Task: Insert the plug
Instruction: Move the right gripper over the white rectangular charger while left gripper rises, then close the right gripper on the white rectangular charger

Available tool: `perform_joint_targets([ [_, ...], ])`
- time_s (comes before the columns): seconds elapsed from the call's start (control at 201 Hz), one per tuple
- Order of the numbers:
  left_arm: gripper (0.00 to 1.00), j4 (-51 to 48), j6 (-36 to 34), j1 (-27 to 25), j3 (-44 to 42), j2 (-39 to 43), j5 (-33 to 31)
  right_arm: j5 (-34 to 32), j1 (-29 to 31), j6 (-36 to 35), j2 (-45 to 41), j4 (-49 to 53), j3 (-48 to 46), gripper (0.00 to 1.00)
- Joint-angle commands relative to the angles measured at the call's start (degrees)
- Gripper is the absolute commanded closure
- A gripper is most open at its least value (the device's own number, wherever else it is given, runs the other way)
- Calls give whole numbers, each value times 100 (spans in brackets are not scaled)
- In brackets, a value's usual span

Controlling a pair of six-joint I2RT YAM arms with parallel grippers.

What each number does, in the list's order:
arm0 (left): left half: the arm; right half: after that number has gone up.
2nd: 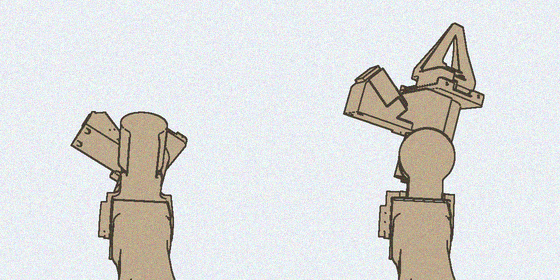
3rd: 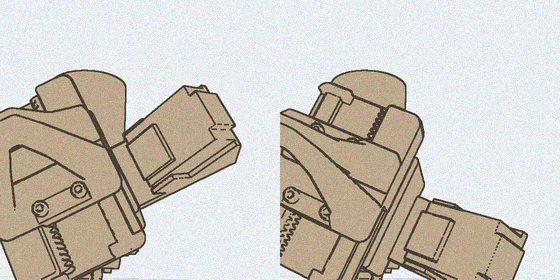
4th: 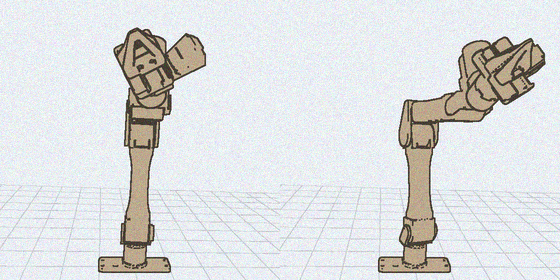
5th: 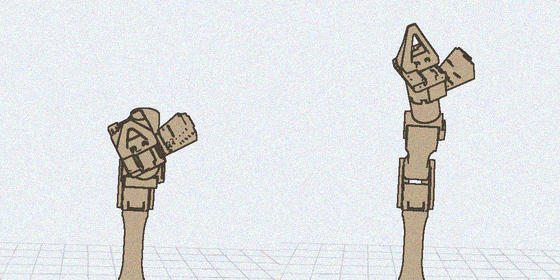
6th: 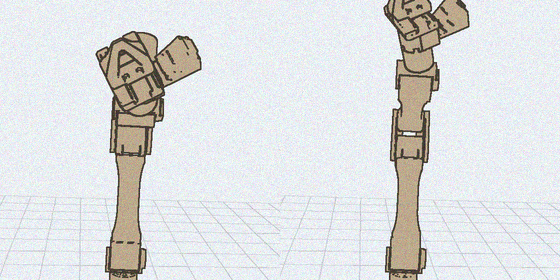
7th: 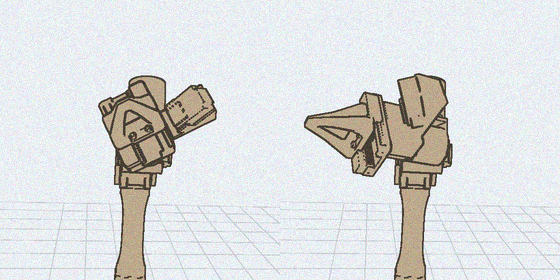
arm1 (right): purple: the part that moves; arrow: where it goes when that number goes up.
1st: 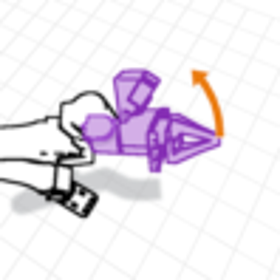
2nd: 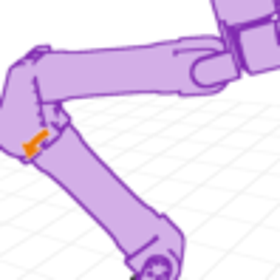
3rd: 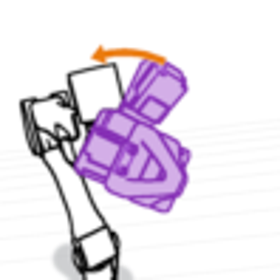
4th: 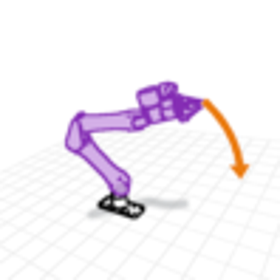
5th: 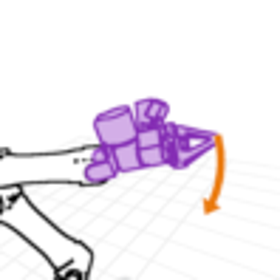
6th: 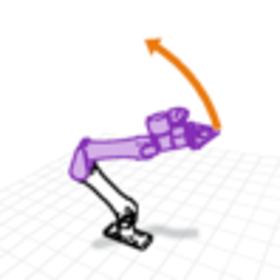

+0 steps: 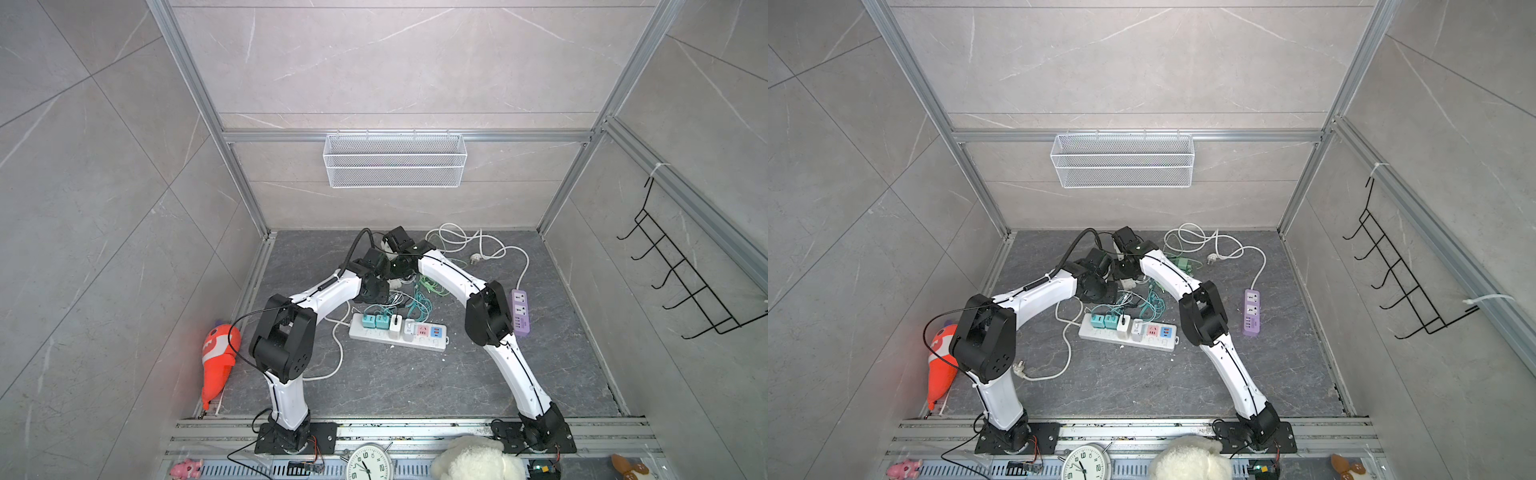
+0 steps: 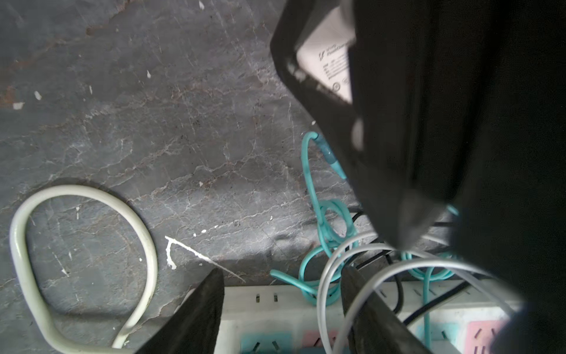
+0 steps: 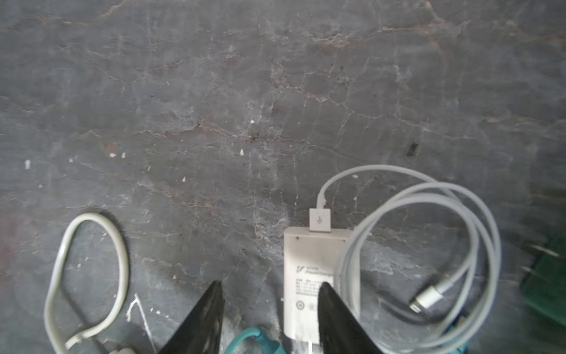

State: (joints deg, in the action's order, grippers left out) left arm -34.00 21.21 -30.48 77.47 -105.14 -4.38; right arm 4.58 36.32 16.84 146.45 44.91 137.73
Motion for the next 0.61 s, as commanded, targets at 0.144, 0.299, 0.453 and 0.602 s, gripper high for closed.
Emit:
perform_joint_targets([
  [0.144,36,265,-256,33,-307,470,3,-798,122,-103,328,817,378,48],
  [0.299,35,334,-298,31,-335,528,3,-761,128,-93,471,932,454,48],
  [0.453,35,423,-243,28,-366,652,-10,-728,124,-76,529,915,448,48],
  [0.602,35,542,-165,32,-365,782,-130,-677,133,-49,662,946,520,48],
])
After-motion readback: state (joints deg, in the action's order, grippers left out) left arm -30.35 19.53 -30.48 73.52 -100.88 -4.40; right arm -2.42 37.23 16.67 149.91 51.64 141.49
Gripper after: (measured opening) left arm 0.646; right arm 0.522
